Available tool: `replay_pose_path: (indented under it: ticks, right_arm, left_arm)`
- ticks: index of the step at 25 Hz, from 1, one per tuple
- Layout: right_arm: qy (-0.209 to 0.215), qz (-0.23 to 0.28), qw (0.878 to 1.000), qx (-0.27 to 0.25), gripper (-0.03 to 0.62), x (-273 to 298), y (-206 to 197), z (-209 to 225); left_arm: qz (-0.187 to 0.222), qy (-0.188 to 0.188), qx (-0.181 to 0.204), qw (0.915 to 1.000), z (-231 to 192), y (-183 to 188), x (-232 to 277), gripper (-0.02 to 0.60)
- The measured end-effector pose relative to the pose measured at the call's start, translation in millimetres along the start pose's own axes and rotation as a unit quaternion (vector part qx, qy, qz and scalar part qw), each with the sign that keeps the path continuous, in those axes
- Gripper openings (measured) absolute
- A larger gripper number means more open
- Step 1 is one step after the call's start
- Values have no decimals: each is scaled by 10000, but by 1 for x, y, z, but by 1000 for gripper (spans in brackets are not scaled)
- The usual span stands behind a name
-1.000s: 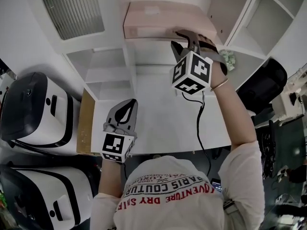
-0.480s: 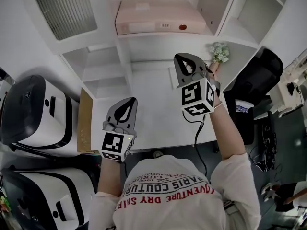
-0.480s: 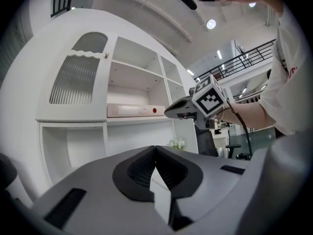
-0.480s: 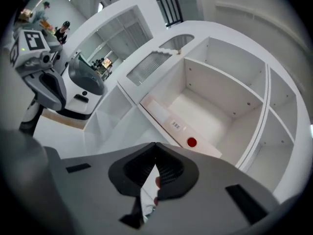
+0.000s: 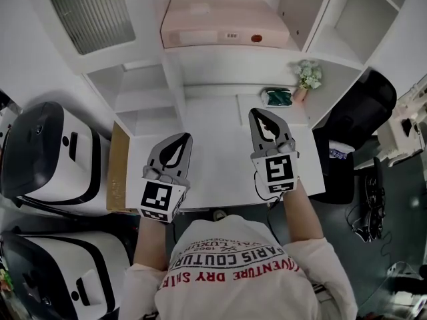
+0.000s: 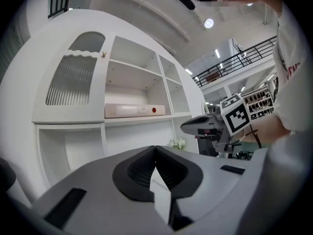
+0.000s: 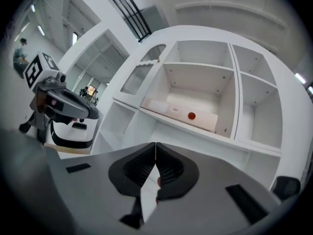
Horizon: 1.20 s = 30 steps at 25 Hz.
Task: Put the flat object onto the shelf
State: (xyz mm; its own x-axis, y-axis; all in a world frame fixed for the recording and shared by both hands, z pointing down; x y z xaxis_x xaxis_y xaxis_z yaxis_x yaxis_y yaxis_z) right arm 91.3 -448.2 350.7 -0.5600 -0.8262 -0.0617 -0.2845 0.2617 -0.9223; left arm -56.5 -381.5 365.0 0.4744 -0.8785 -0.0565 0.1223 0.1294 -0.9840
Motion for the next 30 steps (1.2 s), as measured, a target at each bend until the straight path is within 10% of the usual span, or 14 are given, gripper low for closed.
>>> replay_pose_path:
  ticks: [5, 30]
  right_arm:
    - [-104, -109, 9973, 720, 28, -15, -31, 3]
    - [80, 36, 9942, 1074, 26, -18, -27, 5]
  left_arm:
    - [-9, -29, 19, 10000, -1, -2, 8, 14]
    - [25, 331, -89, 9994, -13, -2, 21, 14]
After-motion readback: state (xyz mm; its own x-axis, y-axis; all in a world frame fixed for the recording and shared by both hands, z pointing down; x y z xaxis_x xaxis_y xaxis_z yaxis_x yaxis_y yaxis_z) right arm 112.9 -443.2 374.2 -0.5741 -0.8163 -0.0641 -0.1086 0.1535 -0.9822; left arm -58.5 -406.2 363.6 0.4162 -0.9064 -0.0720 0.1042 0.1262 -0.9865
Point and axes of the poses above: the fingertips, and each gripper's own axes: x forward along the fingers, z to its right, y out of its top, the point moved 1 cm from there along -x, backward along the fingers, and after that the axes turned 6 degrees about z, right-handed, at the moved point
